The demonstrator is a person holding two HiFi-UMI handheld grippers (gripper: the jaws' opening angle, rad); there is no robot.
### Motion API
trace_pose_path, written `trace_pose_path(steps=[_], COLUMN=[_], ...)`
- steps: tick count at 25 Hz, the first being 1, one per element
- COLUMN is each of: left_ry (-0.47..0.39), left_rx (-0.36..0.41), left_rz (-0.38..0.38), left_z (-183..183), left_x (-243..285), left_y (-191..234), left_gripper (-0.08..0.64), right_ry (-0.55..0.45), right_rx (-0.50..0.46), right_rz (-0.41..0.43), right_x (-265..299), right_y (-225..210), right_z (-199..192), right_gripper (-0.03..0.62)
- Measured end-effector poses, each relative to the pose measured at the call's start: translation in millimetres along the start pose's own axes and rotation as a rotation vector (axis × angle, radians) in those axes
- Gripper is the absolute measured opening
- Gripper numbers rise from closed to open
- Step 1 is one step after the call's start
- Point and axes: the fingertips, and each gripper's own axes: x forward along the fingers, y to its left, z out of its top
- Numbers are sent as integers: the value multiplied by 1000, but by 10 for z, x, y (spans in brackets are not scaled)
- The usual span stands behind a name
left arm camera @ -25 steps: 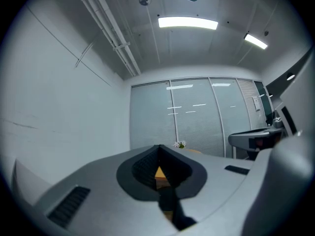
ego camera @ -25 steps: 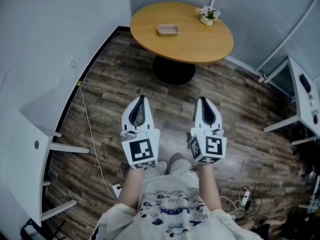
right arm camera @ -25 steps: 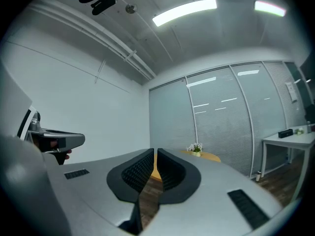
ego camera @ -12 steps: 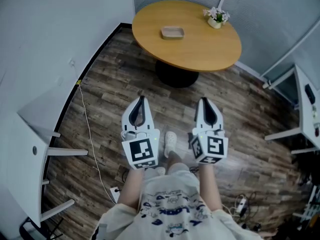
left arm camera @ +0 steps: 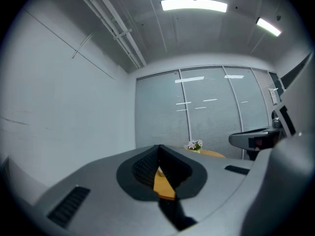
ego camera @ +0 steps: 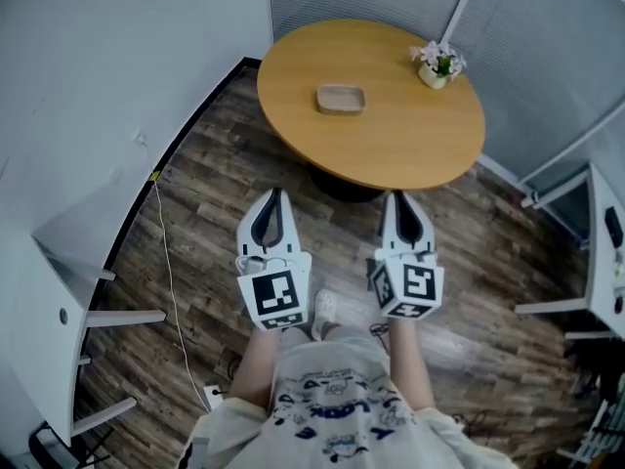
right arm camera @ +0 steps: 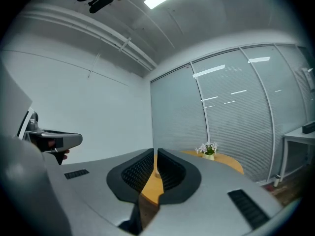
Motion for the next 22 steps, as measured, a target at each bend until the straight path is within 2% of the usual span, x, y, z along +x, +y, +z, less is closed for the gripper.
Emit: trace_pose_path(steps=[9, 22], left_ry=[20, 68], left_rx=[-9, -45], left_rz=[54, 43], left_z=[11, -250], left_x=[804, 1756], left_y=[51, 159], left_gripper=[3, 3], right_ry=[4, 56], right_rx=[18, 32], right_rz=[26, -2], right_x=[869, 1735], right_y=[-327, -530], right_z=[62, -214], right_gripper=[6, 6])
